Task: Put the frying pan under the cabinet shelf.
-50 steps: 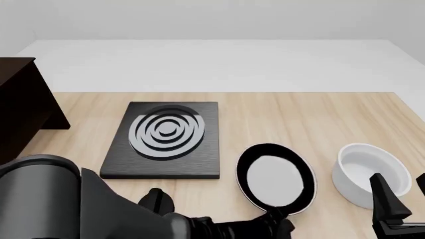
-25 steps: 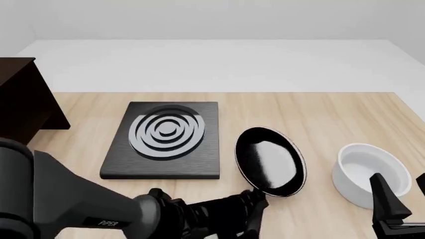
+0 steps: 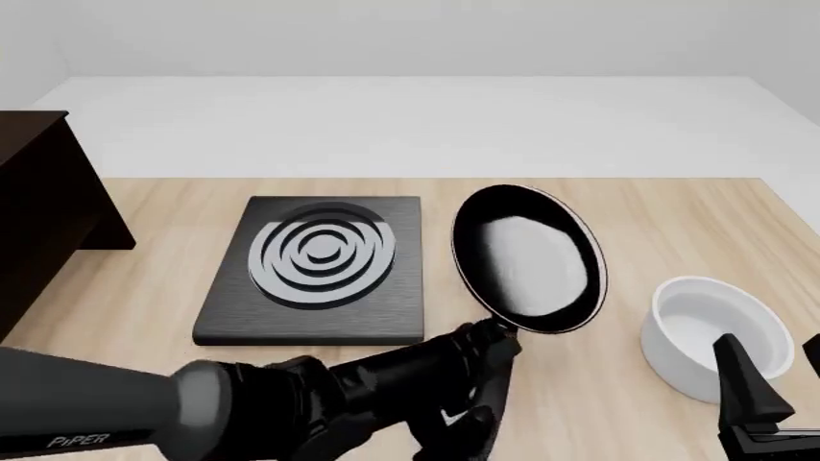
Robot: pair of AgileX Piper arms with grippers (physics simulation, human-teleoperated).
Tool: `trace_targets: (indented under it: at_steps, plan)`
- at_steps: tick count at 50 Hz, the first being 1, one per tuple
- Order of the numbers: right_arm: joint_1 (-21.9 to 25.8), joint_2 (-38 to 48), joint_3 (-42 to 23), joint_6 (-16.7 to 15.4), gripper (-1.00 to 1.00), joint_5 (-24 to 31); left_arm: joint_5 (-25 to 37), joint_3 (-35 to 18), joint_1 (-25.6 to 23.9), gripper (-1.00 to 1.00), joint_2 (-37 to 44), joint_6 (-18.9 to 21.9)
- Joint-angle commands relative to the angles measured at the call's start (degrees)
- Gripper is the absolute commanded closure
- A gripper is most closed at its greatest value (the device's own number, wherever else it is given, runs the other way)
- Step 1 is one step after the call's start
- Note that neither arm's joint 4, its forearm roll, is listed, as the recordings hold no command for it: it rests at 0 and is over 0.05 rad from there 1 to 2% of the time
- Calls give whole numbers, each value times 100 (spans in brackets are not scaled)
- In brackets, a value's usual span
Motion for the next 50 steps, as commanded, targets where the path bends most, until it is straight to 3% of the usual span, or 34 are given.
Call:
trace_targets:
  at_steps: [1, 13, 24, 37, 50]
  plan:
    - [-1, 0, 0, 3, -100, 0, -405, 513, -73, 100, -1045, -565]
    - [0, 0, 0, 1, -100, 0, -1342, 2072, 223, 100, -2135, -1192]
    - [1, 0, 0, 0, -100, 0, -1711, 2933, 860, 100, -3072, -1435]
    - [0, 0, 0, -1, -100, 0, -138, 3719, 1817, 100, -5392, -2032]
    - [0, 0, 0, 1, -100, 0, 1254, 3915, 2503, 100, -7144, -2925]
